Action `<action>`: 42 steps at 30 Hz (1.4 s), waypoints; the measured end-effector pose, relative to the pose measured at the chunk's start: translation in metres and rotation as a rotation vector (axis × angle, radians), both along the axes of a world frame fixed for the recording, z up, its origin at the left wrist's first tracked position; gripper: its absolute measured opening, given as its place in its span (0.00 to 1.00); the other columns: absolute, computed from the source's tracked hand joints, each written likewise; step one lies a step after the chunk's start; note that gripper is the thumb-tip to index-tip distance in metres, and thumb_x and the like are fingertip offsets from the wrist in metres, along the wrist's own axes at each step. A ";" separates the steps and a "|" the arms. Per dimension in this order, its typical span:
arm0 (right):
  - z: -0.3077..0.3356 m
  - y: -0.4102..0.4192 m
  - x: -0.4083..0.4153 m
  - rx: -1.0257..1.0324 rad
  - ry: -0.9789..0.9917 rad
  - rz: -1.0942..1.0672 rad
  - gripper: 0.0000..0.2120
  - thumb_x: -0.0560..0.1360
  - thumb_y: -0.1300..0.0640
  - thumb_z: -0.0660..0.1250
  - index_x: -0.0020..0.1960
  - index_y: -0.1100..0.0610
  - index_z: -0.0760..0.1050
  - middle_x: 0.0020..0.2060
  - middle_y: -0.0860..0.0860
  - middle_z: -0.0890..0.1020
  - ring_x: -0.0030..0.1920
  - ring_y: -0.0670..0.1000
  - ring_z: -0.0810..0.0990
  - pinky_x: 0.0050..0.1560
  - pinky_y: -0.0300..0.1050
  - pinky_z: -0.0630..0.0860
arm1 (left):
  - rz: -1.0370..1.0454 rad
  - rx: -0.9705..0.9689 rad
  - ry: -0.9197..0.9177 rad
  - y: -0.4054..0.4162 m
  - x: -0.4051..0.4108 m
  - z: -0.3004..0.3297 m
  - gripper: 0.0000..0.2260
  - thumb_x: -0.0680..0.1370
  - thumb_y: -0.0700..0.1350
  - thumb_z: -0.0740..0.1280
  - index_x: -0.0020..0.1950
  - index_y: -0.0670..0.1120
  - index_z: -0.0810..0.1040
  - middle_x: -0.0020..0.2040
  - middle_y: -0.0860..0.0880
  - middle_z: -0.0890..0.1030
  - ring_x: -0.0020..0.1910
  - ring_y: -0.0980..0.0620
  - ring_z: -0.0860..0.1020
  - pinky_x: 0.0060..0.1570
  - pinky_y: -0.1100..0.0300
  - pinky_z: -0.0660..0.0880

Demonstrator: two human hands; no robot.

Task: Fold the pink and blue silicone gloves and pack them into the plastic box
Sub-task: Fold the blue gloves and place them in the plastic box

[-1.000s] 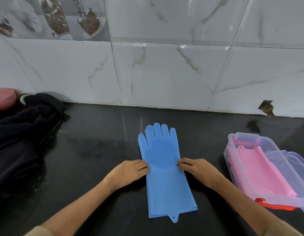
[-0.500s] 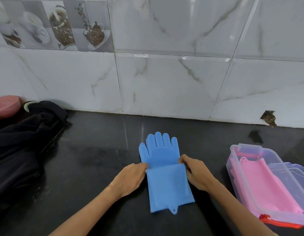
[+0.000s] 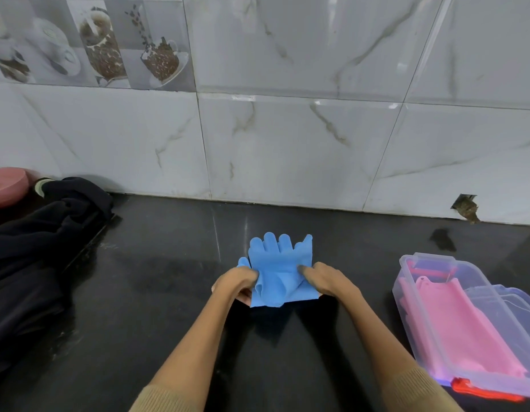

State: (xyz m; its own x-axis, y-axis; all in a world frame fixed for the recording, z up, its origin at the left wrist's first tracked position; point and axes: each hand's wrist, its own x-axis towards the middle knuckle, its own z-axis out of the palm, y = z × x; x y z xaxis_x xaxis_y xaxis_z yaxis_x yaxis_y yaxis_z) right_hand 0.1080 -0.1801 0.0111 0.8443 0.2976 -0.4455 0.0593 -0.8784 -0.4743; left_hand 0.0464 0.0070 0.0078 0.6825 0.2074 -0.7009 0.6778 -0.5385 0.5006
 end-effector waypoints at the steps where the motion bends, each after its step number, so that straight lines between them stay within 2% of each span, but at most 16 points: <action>1: 0.002 0.002 0.002 -0.021 0.015 0.008 0.23 0.78 0.40 0.49 0.50 0.58 0.72 0.40 0.52 0.79 0.40 0.51 0.77 0.47 0.46 0.72 | 0.027 0.013 0.019 0.002 0.004 -0.002 0.05 0.69 0.41 0.57 0.35 0.45 0.72 0.28 0.50 0.76 0.30 0.52 0.76 0.45 0.64 0.76; 3: 0.006 0.008 0.007 -0.070 0.046 0.021 0.24 0.79 0.42 0.47 0.48 0.60 0.71 0.37 0.53 0.79 0.38 0.52 0.77 0.50 0.45 0.74 | 0.059 0.015 0.041 0.004 0.011 0.004 0.07 0.73 0.40 0.58 0.41 0.41 0.75 0.29 0.47 0.80 0.32 0.48 0.82 0.50 0.57 0.80; 5: 0.010 0.015 0.009 -0.101 0.083 0.007 0.25 0.79 0.43 0.45 0.50 0.61 0.72 0.37 0.54 0.78 0.37 0.54 0.77 0.55 0.46 0.76 | 0.056 -0.019 0.077 0.001 0.013 0.017 0.09 0.77 0.37 0.56 0.41 0.38 0.74 0.30 0.46 0.77 0.28 0.48 0.80 0.38 0.55 0.82; 10: 0.012 0.000 0.010 0.188 0.264 0.025 0.39 0.77 0.33 0.41 0.58 0.63 0.76 0.41 0.55 0.81 0.36 0.50 0.79 0.40 0.38 0.76 | 0.013 -0.028 0.133 -0.003 -0.004 0.047 0.13 0.80 0.38 0.52 0.37 0.43 0.68 0.35 0.49 0.74 0.24 0.55 0.79 0.23 0.61 0.74; 12: 0.009 -0.019 0.007 0.322 0.272 0.122 0.33 0.73 0.31 0.52 0.57 0.58 0.75 0.45 0.51 0.83 0.40 0.45 0.82 0.43 0.36 0.78 | 0.008 -0.021 0.101 -0.004 -0.011 0.049 0.13 0.80 0.40 0.52 0.37 0.45 0.67 0.36 0.51 0.75 0.20 0.59 0.77 0.28 0.60 0.72; 14: 0.003 -0.033 0.002 0.352 0.206 0.197 0.27 0.68 0.38 0.70 0.58 0.51 0.67 0.48 0.49 0.82 0.46 0.44 0.82 0.52 0.41 0.78 | 0.023 -0.013 0.080 -0.005 -0.013 0.047 0.13 0.81 0.42 0.53 0.37 0.45 0.68 0.36 0.52 0.75 0.20 0.60 0.77 0.32 0.59 0.73; 16: -0.003 -0.037 -0.002 0.370 0.105 0.186 0.28 0.63 0.46 0.75 0.57 0.47 0.64 0.47 0.50 0.83 0.46 0.49 0.82 0.54 0.48 0.77 | 0.054 -0.023 0.069 -0.005 -0.014 0.044 0.13 0.81 0.41 0.53 0.37 0.44 0.69 0.36 0.51 0.75 0.26 0.58 0.78 0.36 0.56 0.75; 18: -0.003 -0.031 -0.008 0.417 -0.057 0.150 0.24 0.63 0.46 0.71 0.54 0.46 0.65 0.42 0.51 0.82 0.39 0.50 0.81 0.46 0.47 0.78 | 0.092 -0.068 0.059 -0.006 -0.016 0.042 0.13 0.81 0.40 0.53 0.39 0.42 0.70 0.37 0.49 0.76 0.30 0.56 0.78 0.41 0.57 0.76; 20: -0.003 -0.020 -0.012 0.397 -0.228 0.099 0.19 0.67 0.42 0.64 0.54 0.47 0.65 0.38 0.54 0.80 0.34 0.49 0.76 0.39 0.46 0.74 | 0.118 -0.101 0.026 -0.007 -0.021 0.042 0.13 0.82 0.41 0.53 0.41 0.42 0.71 0.38 0.48 0.77 0.27 0.57 0.79 0.30 0.66 0.77; 22: -0.003 -0.009 -0.010 0.320 -0.304 -0.012 0.23 0.73 0.34 0.56 0.52 0.53 0.68 0.37 0.52 0.79 0.35 0.50 0.77 0.36 0.45 0.72 | 0.156 -0.155 -0.020 -0.008 -0.025 0.040 0.12 0.81 0.40 0.54 0.41 0.42 0.71 0.37 0.48 0.77 0.22 0.57 0.79 0.23 0.68 0.75; 25: -0.002 0.007 -0.003 0.070 -0.332 -0.100 0.27 0.75 0.32 0.52 0.37 0.56 0.66 0.34 0.50 0.75 0.35 0.52 0.75 0.36 0.45 0.70 | 0.210 -0.214 -0.108 -0.009 -0.029 0.026 0.10 0.80 0.40 0.55 0.44 0.40 0.73 0.38 0.46 0.79 0.33 0.53 0.80 0.38 0.60 0.80; 28: -0.004 0.018 -0.002 -0.072 -0.382 -0.098 0.27 0.75 0.33 0.52 0.32 0.55 0.63 0.30 0.48 0.71 0.34 0.51 0.74 0.36 0.43 0.70 | 0.155 0.090 -0.250 -0.011 -0.041 0.009 0.14 0.78 0.51 0.54 0.43 0.45 0.74 0.42 0.48 0.83 0.43 0.49 0.80 0.56 0.54 0.75; 30: -0.008 0.022 -0.004 -0.098 -0.432 -0.121 0.27 0.76 0.33 0.51 0.33 0.55 0.65 0.31 0.49 0.73 0.34 0.50 0.74 0.36 0.43 0.70 | 0.145 0.297 -0.375 -0.017 -0.049 0.000 0.15 0.77 0.56 0.52 0.38 0.47 0.67 0.36 0.51 0.77 0.39 0.50 0.75 0.51 0.54 0.71; 34: -0.013 0.023 -0.013 0.033 -0.517 -0.204 0.20 0.78 0.41 0.52 0.39 0.56 0.67 0.33 0.50 0.75 0.31 0.48 0.71 0.32 0.44 0.68 | 0.161 0.541 -0.591 -0.033 -0.055 -0.005 0.16 0.79 0.58 0.53 0.52 0.46 0.69 0.38 0.51 0.78 0.36 0.50 0.74 0.42 0.56 0.70; 38: -0.012 0.018 -0.018 0.217 -0.580 -0.130 0.10 0.77 0.54 0.55 0.38 0.55 0.64 0.35 0.50 0.73 0.30 0.47 0.68 0.30 0.42 0.65 | 0.171 0.672 -0.563 -0.037 -0.049 -0.011 0.15 0.83 0.51 0.50 0.59 0.43 0.69 0.47 0.47 0.82 0.46 0.47 0.80 0.42 0.56 0.73; 42: -0.008 0.017 -0.014 0.181 -0.604 0.052 0.08 0.80 0.55 0.51 0.44 0.55 0.63 0.35 0.49 0.71 0.32 0.50 0.70 0.35 0.45 0.68 | 0.207 0.696 -0.568 -0.039 -0.047 -0.017 0.15 0.83 0.49 0.49 0.64 0.44 0.66 0.48 0.47 0.82 0.47 0.47 0.80 0.37 0.58 0.69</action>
State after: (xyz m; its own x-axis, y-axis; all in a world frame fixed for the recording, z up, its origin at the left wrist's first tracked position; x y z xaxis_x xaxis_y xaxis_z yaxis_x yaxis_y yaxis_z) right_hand 0.0938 -0.1628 0.0028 0.9137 0.3709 0.1661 0.4032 -0.7763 -0.4845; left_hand -0.0002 -0.0325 -0.0096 0.7880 0.6130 0.0572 0.5456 -0.7383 0.3965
